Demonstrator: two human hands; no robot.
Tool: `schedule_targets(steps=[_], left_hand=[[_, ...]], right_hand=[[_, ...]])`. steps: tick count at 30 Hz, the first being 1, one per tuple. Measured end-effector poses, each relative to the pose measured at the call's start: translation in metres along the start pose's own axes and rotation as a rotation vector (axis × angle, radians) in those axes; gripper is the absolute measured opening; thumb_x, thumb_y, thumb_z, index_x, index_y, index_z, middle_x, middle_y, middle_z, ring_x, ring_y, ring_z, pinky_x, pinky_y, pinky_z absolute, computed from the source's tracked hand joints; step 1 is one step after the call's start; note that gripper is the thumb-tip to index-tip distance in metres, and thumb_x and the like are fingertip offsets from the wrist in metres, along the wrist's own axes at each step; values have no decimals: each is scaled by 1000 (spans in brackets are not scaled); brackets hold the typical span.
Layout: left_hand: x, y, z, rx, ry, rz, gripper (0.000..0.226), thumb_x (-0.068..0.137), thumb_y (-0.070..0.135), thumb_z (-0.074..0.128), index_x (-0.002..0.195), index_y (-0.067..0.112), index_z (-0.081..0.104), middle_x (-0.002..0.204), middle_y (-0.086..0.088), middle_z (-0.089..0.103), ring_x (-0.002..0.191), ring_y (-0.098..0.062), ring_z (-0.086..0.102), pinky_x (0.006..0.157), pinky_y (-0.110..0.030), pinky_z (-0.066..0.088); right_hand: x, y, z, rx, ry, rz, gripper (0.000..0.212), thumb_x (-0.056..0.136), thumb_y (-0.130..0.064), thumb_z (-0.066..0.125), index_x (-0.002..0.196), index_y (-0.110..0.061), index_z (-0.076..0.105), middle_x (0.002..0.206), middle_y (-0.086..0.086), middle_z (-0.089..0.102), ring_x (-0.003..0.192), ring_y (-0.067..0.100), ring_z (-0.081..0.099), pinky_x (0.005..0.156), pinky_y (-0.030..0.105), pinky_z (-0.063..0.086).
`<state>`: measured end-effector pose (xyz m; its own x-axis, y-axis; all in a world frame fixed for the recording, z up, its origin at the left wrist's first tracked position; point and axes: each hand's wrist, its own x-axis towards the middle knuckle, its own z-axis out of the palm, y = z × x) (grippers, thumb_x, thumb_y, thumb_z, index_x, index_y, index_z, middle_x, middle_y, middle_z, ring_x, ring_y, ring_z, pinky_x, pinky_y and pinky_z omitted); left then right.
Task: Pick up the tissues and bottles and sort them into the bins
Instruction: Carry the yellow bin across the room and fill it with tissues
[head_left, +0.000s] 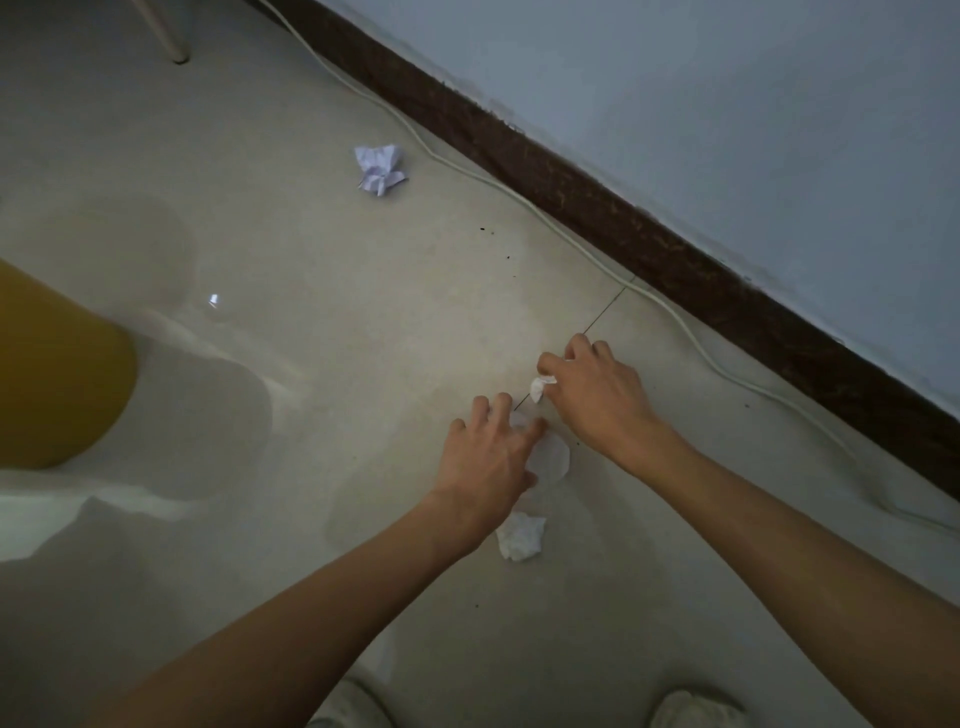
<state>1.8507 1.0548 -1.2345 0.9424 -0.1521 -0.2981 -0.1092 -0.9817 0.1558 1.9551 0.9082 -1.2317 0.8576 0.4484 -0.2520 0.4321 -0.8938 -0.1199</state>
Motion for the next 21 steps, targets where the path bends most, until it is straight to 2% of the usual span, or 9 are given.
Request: schedule_targets(steps=[6,10,14,17,21], left_hand=[[-5,-15,5,-78,49,147,59,91,37,76,146,33,54,142,-9,44,123,-30,45,90,-40,54],[-8,-31,3,-137,69,193,48,93,29,73,140,30,60,138,-6,46,123,-27,46,85,-38,53],[-11,-45,4,-260,103,113,44,96,28,71,139,31,62,135,-1,45,124,-22,45,80,-38,56],[-14,-58,0,-408,155,-6,46,95,32,73,140,32,62,133,2,46,121,-18,46,85,-42,57],[-17,-73,-14,-477,236,-65,47,94,32,76,140,29,65,131,4,47,122,-18,49,94,-44,57]], right_hand=[[-14,6,-8,296,15,96,21,104,-39,53,122,-32,61,118,4,51,102,24,57,81,41,55],[-27,14,-15,412,64,116,18,103,-39,57,120,-34,61,115,1,50,96,23,60,82,43,57],[-37,22,-22,489,97,140,15,104,-38,57,118,-36,60,115,0,50,92,21,63,82,45,59],[-43,25,-30,526,125,151,14,103,-39,57,116,-39,61,113,-2,50,91,18,63,82,44,59],[-47,22,-45,531,164,120,13,104,-41,56,116,-40,60,114,-3,50,93,16,63,81,40,59]])
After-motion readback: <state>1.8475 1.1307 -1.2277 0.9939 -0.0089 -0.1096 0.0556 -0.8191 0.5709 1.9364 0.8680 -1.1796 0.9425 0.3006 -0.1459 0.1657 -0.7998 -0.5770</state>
